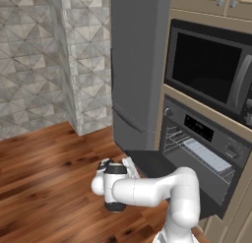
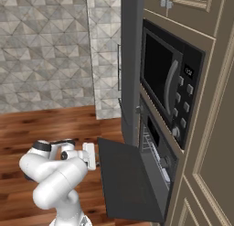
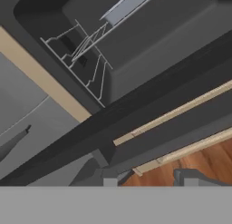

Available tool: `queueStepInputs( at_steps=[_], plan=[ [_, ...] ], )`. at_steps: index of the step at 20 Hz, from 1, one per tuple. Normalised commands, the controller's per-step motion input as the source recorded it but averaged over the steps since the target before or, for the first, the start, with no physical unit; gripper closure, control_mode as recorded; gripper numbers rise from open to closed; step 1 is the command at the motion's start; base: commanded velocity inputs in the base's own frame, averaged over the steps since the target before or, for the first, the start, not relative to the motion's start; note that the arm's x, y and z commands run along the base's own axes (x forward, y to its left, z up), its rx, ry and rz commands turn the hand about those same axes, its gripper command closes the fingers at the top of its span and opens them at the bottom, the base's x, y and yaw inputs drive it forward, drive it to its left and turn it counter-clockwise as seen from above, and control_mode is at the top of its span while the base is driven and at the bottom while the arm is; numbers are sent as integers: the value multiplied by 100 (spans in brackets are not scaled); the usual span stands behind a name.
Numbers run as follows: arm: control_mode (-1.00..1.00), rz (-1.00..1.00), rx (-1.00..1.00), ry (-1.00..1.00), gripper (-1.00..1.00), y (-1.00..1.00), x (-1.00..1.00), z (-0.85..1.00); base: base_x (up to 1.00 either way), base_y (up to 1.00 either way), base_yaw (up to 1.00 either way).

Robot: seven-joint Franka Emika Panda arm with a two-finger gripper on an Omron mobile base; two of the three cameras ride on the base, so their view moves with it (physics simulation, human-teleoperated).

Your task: Take the baked cake out of the oven and place it on the plate for cooling. Then close the oven door.

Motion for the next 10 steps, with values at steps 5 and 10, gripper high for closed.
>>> queueStepInputs(
  at_steps=[5,10],
  plan=[
    [-100,-5,3,0,-100,-100,73,7,0,0,0],
    [-100,-7,7,0,-100,-100,74,11,0,0,0]
  ],
)
